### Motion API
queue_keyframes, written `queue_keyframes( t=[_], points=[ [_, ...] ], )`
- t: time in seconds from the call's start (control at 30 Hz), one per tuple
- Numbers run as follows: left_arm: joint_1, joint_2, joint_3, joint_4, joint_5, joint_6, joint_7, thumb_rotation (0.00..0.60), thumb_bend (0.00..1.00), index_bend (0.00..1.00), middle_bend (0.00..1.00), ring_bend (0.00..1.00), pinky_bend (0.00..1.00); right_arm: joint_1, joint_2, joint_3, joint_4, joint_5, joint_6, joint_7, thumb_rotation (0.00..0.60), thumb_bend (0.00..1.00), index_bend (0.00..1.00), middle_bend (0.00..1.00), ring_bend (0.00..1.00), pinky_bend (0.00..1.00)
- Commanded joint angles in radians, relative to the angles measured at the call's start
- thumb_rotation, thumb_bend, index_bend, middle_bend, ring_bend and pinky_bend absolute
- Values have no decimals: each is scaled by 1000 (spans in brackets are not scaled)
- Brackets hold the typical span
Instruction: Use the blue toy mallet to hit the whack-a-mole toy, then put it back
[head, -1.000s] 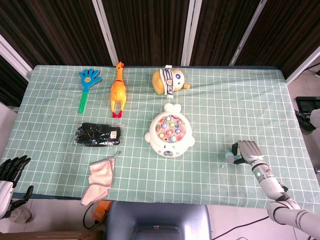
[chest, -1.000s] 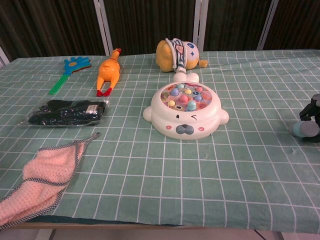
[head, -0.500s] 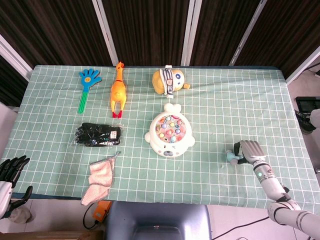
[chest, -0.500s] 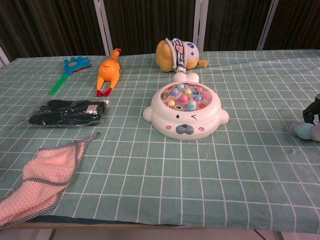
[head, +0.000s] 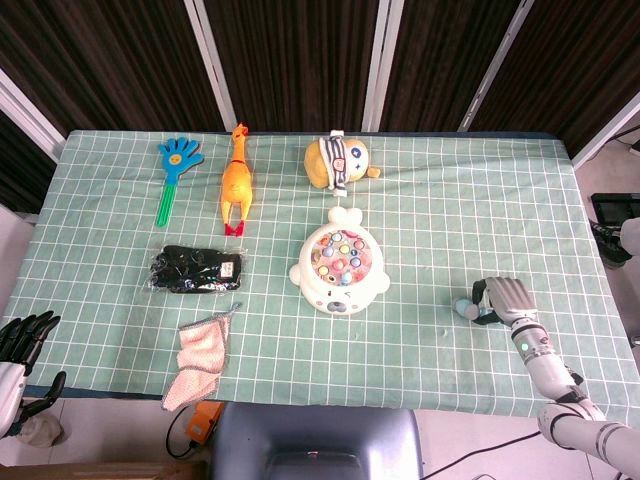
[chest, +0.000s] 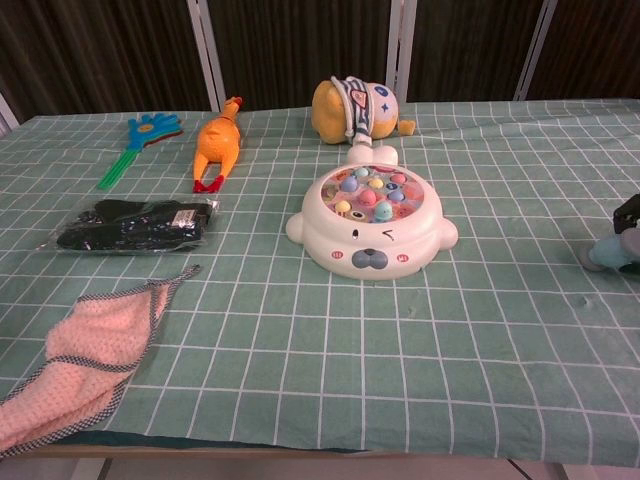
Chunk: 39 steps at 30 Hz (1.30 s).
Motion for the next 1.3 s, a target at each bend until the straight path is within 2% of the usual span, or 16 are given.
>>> queue_keyframes(
  t=[0.03, 1.3],
  points=[
    [-1, 0, 0, 0, 0, -1, 1, 600, 427, 31, 53, 0, 0, -1, 1, 4, 0, 1, 2, 1, 600, 384, 733, 607, 628, 1000],
    [-3, 0, 0, -3, -1, -6, 3, 600, 427, 32, 61, 0, 0, -4, 22, 26, 0, 20, -13, -4, 600, 371, 715, 593, 624, 1000]
  ],
)
